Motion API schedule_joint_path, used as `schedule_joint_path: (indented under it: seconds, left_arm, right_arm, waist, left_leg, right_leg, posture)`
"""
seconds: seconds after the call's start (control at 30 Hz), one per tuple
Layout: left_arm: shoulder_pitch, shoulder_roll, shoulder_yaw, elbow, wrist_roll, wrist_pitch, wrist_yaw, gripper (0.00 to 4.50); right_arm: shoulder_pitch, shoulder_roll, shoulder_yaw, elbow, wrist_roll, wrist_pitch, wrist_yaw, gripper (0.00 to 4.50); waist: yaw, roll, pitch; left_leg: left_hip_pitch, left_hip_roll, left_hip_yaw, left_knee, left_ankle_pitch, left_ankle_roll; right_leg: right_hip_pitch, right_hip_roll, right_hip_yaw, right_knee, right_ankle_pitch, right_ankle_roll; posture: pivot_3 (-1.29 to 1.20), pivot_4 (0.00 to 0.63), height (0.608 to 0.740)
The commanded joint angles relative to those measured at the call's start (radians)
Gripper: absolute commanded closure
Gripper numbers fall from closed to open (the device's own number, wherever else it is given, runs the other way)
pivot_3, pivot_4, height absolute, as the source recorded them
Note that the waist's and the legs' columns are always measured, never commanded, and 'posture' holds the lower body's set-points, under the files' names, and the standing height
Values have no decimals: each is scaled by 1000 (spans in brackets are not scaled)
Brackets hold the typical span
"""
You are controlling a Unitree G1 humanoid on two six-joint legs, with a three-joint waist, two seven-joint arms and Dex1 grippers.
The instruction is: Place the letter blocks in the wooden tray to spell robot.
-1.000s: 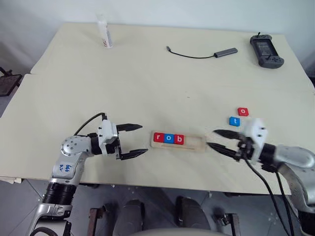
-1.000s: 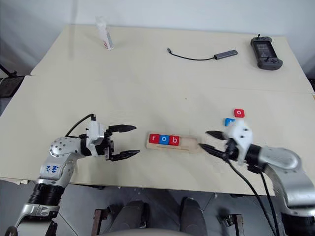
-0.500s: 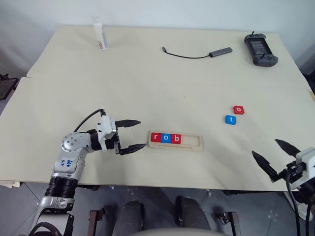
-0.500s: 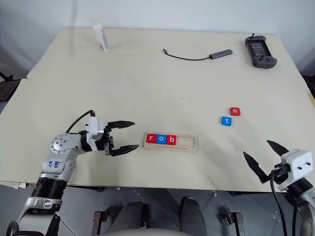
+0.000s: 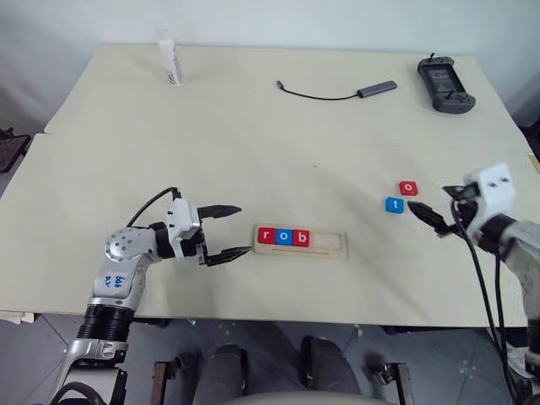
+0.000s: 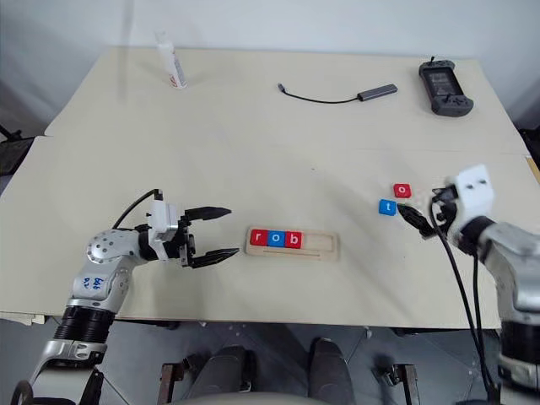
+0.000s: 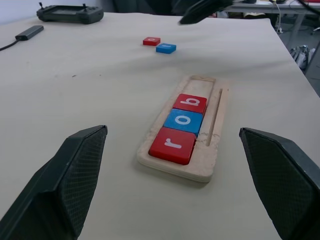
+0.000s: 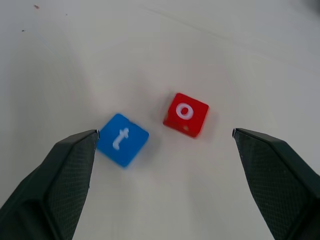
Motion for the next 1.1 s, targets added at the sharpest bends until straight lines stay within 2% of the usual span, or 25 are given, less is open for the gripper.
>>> schedule_joint_path:
  seconds: [0.03, 0.17, 0.57, 0.7, 0.9, 1.0, 1.1]
  left_arm:
    - [17, -1, 4, -58, -8, 4, 8, 0]
    - [50, 5, 13, -93, -11, 16, 24, 0]
    - [75, 5, 17, -133, -16, 35, 48, 0]
    - [68, 2, 15, -126, -15, 33, 47, 0]
    - [40, -8, 1, -136, -13, 54, 58, 0]
    - [38, -9, 3, -142, -13, 59, 61, 0]
    - [44, -6, 6, -156, -15, 64, 67, 0]
  right_arm:
    - [-59, -23, 49, 57, -38, 49, -5, 30]
    - [-128, -20, 58, 75, -32, 109, -18, 30]
    - [-179, -4, 26, 31, -14, 240, -64, 30]
    - [-230, 2, 45, 120, -43, 197, -84, 30]
    - [-370, 60, 82, 398, -115, 114, -145, 30]
    - [-395, 77, 93, 457, -130, 90, -143, 628]
    - [-401, 86, 105, 468, -131, 103, -125, 1643]
  waist:
    - [4, 0, 0]
    - [0, 0, 0]
    - [-1, 0, 0]
    - [-2, 0, 0]
    - [-5, 0, 0]
    - [-4, 0, 0]
    - [-5, 0, 0]
  left_leg:
    - [-1, 0, 0, 0, 0, 0]
    - [-2, -1, 0, 0, -1, 1]
    - [-2, 0, 0, 0, -1, 1]
    - [-2, 0, 0, 0, -1, 1]
    - [-2, 0, 1, 0, 0, 1]
    - [-2, 0, 1, -1, 0, 1]
    - [-2, 0, 1, -2, 0, 1]
  right_leg:
    - [0, 0, 0, 0, 0, 0]
    - [0, -1, -1, -3, 0, 1]
    - [0, -1, -1, -3, 0, 1]
    - [0, -1, -1, -3, 0, 1]
    - [0, 0, -1, -3, 1, 1]
    - [0, 0, -1, -4, 1, 1]
    - [-1, -1, -1, -4, 1, 1]
  posture:
    - [0, 150, 740]
    - [0, 150, 740]
    - [0, 150, 740]
    - [0, 150, 740]
    - [0, 150, 740]
    - [0, 150, 740]
    - [0, 150, 740]
